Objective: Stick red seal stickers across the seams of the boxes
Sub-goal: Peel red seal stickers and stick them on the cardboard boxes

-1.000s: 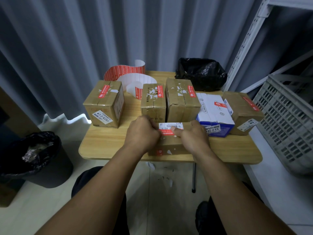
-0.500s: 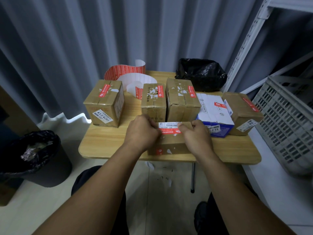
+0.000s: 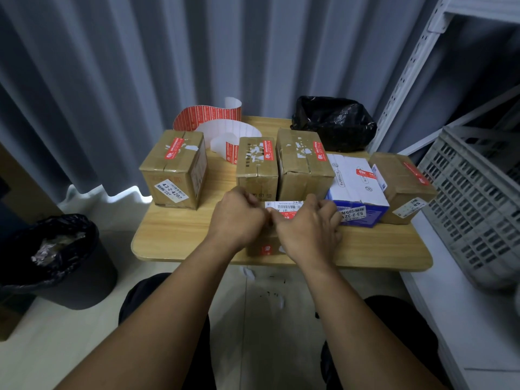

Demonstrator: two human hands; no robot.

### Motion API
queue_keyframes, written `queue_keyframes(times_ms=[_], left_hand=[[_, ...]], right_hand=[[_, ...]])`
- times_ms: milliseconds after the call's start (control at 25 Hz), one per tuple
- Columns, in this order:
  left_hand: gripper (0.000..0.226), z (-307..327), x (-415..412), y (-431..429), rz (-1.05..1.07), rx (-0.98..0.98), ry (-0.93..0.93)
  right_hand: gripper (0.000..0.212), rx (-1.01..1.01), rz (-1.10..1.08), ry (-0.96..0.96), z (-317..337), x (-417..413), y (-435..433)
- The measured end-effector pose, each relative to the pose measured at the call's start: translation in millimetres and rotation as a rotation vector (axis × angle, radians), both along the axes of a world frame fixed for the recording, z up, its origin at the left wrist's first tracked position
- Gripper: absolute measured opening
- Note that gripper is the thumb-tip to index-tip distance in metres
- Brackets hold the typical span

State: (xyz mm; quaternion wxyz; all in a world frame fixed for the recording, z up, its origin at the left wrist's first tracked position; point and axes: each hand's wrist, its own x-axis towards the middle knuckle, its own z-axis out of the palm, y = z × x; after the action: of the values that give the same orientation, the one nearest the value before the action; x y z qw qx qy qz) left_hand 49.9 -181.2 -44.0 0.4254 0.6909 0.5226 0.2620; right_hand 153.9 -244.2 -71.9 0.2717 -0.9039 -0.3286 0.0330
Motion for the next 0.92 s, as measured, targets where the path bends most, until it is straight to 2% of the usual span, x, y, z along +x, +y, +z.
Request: queue_keyframes(times_ms=[40, 160, 240, 320, 440, 520, 680, 920], left_hand=[[0.012, 1, -1, 0, 0.021, -0.06, -0.07], [0.033, 2, -6, 1, 0.066, -0.256, -0.275], [0.027, 1, -7, 3, 0.08, -0.337, -0.351], [0.017, 2, -7, 4, 0.082, -0.351, -0.355], [0.016, 1, -7, 5, 0.075, -0.354, -0.362], [0.018, 1, -7, 6, 0.078, -0.368, -0.373], [0.017, 0, -7, 7, 0.076, -0.373, -0.37], [0.019, -8, -3, 6, 0.034, -0.264, -0.299]], right_hand=[[0.081, 0.003, -0.016, 0.006, -1, -2, 2], [0.092, -0.011, -0.037, 0.016, 0, -7, 3], [0.097, -0.032, -0.029, 0.026, 0, -8, 4], [0.094, -0.025, -0.013, 0.053, 1, -6, 2], [0.077, 0.042, -0.007, 0.114, 0, 1, 0], [0.082, 0.042, 0.004, 0.108, -2, 1, -1], [0.106, 0.006, 0.02, 0.09, -1, -7, 0], [0.095, 0.045, 0.031, 0.19, -1, 3, 0]])
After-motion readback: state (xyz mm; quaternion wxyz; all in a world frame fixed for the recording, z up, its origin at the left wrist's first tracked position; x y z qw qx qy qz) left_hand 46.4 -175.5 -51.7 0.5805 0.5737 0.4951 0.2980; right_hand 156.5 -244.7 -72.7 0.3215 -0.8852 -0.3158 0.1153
